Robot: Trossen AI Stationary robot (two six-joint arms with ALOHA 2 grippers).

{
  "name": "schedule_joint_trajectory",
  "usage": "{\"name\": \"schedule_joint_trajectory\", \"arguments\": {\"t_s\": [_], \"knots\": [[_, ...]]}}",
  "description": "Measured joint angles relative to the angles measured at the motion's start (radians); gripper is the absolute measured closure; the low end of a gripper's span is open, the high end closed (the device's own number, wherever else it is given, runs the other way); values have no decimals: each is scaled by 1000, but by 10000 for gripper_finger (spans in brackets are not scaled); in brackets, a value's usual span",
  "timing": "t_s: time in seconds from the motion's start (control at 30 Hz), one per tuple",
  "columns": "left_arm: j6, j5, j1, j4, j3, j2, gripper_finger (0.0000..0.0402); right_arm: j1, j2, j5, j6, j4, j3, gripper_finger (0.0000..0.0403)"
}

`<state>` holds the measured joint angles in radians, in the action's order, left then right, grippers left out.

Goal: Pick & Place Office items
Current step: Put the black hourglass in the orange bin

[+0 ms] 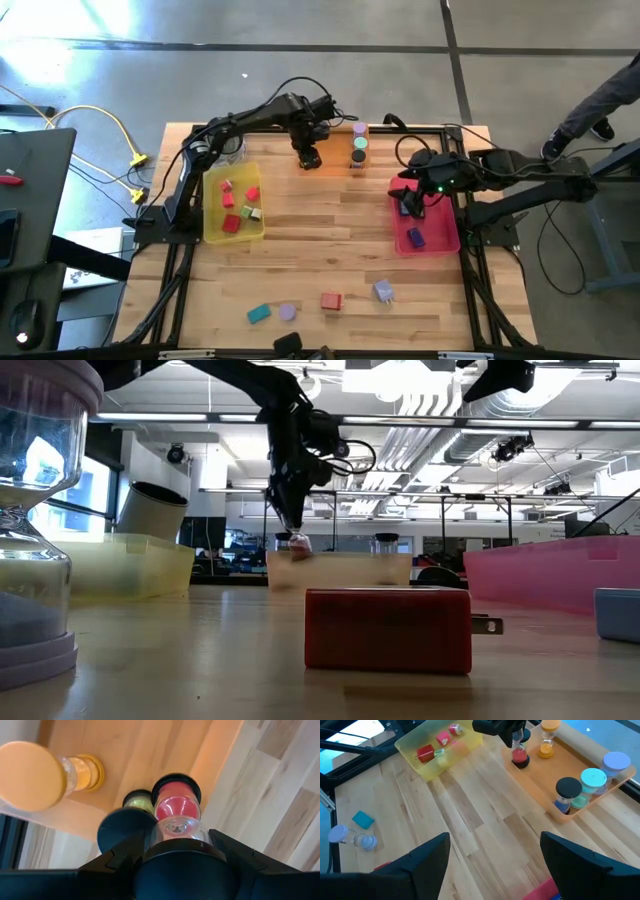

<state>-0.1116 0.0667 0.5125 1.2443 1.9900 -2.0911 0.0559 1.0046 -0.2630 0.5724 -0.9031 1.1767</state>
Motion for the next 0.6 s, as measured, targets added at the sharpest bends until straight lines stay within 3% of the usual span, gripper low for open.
{"name": "schedule_joint_trajectory", "arguments": {"t_s": [0.3,0.6], "knots": [[-5,-75,2,31,0,1,208,1,0,0,-2,0,0,103],[-31,-54,2,65,0,-4,208,1,0,0,-19,0,0,103]]}}
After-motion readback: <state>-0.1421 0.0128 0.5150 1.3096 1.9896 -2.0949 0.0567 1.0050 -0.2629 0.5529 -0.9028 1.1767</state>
